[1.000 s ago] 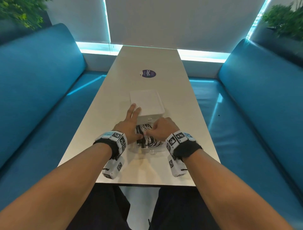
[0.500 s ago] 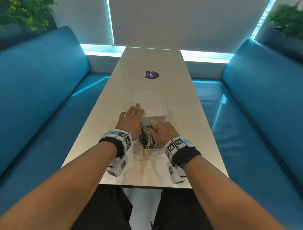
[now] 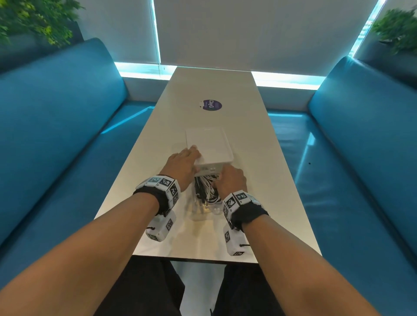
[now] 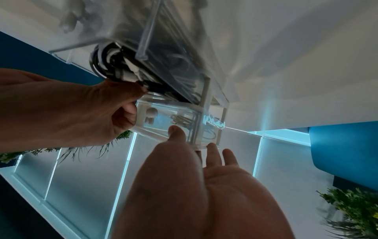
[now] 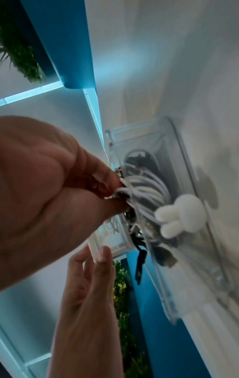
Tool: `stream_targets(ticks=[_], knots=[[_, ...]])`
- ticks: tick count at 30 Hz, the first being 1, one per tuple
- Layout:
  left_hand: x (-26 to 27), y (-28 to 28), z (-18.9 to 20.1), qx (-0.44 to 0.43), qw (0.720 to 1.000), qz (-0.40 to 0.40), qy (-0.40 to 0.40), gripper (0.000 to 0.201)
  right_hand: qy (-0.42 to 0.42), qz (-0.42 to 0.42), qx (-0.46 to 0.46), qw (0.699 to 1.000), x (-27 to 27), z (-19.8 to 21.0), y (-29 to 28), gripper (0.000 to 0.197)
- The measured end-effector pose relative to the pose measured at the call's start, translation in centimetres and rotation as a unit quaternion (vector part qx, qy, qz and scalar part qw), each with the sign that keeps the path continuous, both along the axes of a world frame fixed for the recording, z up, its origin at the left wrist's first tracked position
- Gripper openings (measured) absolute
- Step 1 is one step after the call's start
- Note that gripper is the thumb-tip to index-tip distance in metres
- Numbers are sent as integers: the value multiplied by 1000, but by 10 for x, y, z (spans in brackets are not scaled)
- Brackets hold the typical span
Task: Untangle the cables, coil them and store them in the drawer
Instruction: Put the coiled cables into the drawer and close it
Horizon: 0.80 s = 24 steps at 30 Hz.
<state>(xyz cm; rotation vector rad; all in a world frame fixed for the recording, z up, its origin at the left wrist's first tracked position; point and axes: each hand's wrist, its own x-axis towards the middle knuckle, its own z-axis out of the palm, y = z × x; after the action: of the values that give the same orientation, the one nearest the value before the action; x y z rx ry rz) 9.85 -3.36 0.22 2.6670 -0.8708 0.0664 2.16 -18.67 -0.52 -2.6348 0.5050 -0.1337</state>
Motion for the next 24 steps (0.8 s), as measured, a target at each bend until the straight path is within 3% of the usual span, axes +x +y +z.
stream_targets(ticks=[2, 5, 11, 12, 14, 16, 19, 20, 24], knots=[[-1, 1, 3, -6, 1000, -5, 1, 48, 2, 3, -32, 999, -1, 0, 3, 19], [-4, 0, 6, -8, 1000, -8, -2, 47, 4, 43, -85, 995, -3, 3, 5, 20], [-1, 0, 1, -17, 1000, 8, 21, 45, -10, 29, 3, 1000, -16, 3, -11, 11], [-1, 0, 0, -15, 1000, 8, 24, 46, -25, 13, 5, 1000, -18, 1, -12, 13], [-1, 1, 0, -7, 1000, 12, 22, 45, -5, -55, 36, 998, -19, -2, -17, 45], [-2, 2, 1, -9, 1000, 16, 21, 42, 80, -111, 100, 985, -20, -2, -26, 74], [-4, -1, 3, -34, 999, 7, 33, 40, 168, -101, 127, 972, -26, -4, -39, 90], [-5, -1, 4, -43, 998, 4, 42, 40, 173, -99, 140, 970, -28, -6, -41, 92], [-8, 1, 9, -56, 997, 6, 57, 38, 141, -115, 277, 944, -27, -14, -31, 69]])
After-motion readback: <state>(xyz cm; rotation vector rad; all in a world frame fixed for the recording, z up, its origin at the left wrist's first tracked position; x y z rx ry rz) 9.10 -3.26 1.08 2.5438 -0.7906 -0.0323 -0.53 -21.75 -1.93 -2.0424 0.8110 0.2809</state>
